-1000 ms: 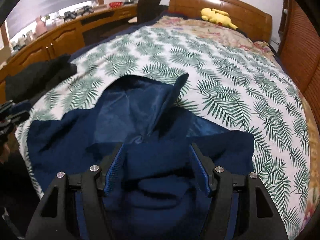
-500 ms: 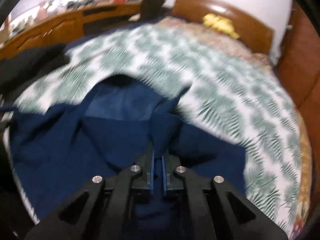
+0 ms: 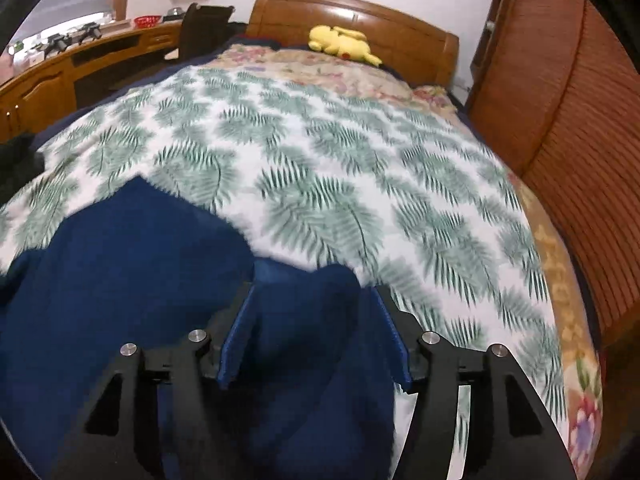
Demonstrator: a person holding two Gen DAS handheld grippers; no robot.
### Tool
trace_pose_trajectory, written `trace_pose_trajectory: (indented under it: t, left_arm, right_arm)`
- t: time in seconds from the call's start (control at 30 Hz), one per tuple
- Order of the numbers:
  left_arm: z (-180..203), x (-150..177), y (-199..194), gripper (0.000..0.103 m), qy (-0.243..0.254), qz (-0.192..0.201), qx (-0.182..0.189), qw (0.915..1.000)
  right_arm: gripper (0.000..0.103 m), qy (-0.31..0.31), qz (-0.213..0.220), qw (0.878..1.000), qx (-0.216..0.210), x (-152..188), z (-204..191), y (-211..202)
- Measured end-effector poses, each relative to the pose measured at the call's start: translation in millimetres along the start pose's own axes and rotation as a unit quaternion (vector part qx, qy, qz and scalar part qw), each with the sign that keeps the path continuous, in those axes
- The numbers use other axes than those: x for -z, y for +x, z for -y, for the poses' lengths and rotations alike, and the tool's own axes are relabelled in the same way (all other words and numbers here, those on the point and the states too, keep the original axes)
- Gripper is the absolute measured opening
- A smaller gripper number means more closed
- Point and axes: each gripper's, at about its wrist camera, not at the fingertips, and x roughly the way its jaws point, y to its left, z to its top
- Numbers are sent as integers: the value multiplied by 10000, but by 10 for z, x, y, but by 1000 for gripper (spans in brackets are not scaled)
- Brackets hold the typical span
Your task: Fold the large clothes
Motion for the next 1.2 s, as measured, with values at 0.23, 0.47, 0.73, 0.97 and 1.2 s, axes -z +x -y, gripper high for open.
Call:
trace_pose_trajectory:
  t: [0.23, 0.47, 0.73, 0.97, 1.2]
  left_arm:
    - [5, -33, -4, 29, -24, -75, -30, 10000]
    - [43, -315, 3, 29, 28, -324, 22, 9995]
    - [160, -455, 291, 29, 562, -1347, -40, 9893]
    - [163, -432, 311, 16, 759, -1691, -170, 9825]
    - [268, -235, -155, 4, 960, -1314, -424, 9858]
  right_arm:
    - [59, 324, -404, 9982, -308, 718, 278, -288]
    - [59, 441, -800, 9939, -620, 1063, 447, -368]
    - [50, 542, -1061, 9864, -1132, 1220, 499, -285]
    - [4, 341, -723, 9879, -1328, 1213, 496, -466]
    - [1, 186, -148, 9914, -1285, 1118, 428, -916]
